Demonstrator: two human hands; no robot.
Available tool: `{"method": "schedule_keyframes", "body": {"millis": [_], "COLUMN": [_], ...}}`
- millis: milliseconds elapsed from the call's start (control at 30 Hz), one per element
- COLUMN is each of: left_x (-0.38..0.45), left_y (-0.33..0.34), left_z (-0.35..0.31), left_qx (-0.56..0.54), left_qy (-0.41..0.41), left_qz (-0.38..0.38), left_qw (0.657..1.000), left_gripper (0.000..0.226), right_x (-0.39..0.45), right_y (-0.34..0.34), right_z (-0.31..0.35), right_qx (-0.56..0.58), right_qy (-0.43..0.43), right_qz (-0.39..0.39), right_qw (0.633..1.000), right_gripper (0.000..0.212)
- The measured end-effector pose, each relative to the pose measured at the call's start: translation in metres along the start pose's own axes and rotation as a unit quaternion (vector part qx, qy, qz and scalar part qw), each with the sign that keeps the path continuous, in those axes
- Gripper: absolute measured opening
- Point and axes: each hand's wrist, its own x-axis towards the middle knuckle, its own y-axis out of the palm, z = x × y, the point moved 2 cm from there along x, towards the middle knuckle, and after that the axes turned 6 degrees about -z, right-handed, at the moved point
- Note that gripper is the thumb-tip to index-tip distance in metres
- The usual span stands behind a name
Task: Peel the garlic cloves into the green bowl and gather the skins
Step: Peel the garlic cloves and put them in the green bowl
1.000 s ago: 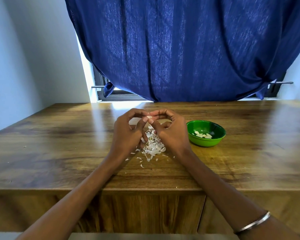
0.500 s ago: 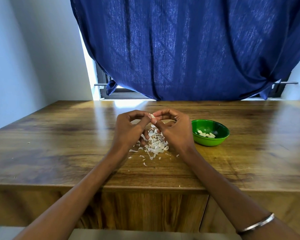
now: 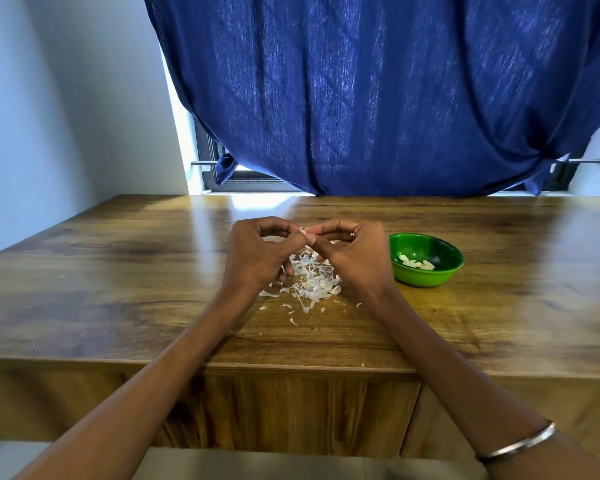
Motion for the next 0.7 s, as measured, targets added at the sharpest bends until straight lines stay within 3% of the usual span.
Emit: {"method": "schedule_keyframes", "body": {"millis": [267, 700], "left_x": [-0.002, -0.0045], "left_y": [0.0005, 0.0059], "left_z": [0.0002, -0.0049], "left_qx": [0.019, -0.042], "left_qy": [0.007, -0.006], "left_qz": [-0.016, 0.014], "left_qw": [1.0, 0.999], "left_gripper": [0.012, 0.009], "right_x": [-0.0014, 0.0011], "right_y": [0.0021, -0.0001], "right_z": [0.0017, 0.0021], "right_qx": [-0.032, 0.078], "right_qy": [0.012, 0.064], "right_qz": [0.005, -0.017], "right_qw": [0.999, 0.995], "right_gripper": [0.01, 0.021]}}
